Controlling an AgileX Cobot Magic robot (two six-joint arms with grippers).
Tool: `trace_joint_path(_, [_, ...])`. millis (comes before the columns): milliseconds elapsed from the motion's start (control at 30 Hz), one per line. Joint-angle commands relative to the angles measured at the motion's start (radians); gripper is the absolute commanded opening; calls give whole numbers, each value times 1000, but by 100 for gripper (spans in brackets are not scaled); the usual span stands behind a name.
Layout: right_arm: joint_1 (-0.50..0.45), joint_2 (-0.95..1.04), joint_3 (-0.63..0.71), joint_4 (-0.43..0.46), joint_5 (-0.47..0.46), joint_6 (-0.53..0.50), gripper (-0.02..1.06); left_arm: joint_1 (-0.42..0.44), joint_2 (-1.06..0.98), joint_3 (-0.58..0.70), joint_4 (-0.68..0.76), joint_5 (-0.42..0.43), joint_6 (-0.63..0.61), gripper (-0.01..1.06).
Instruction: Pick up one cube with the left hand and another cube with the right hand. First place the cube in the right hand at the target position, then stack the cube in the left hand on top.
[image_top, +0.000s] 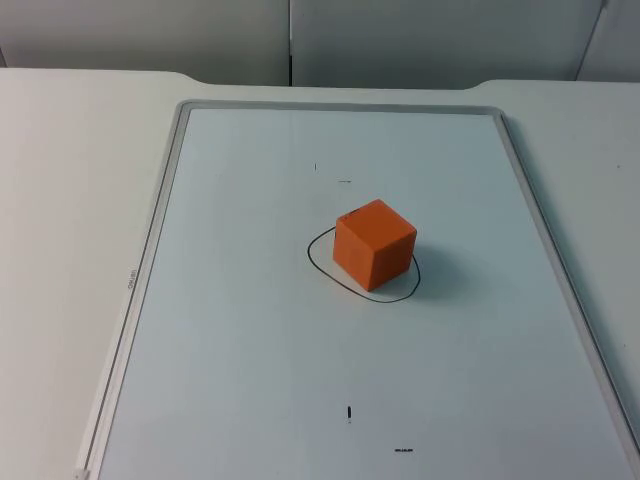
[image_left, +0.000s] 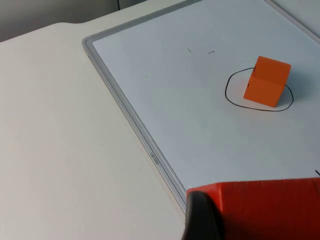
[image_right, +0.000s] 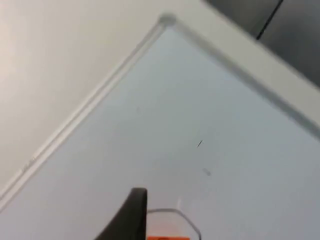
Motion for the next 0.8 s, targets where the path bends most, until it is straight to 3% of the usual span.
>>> trace_joint_path(0, [-2,-125,-8,4,12,-37,103,-7,-8,2,-2,-11,-6,19])
trace_joint_path(367, [-2,-554,8,18,148,-140,103,-7,-8,2,0,-11,-6,19])
trace_joint_path(567, [-2,-820,249,61,50,-171,103,-7,-8,2,0,-13,-6,19])
trace_joint_path(767, [-2,-1059,524,63,-48,-109,103,-7,-8,2,18,-22,-4,19])
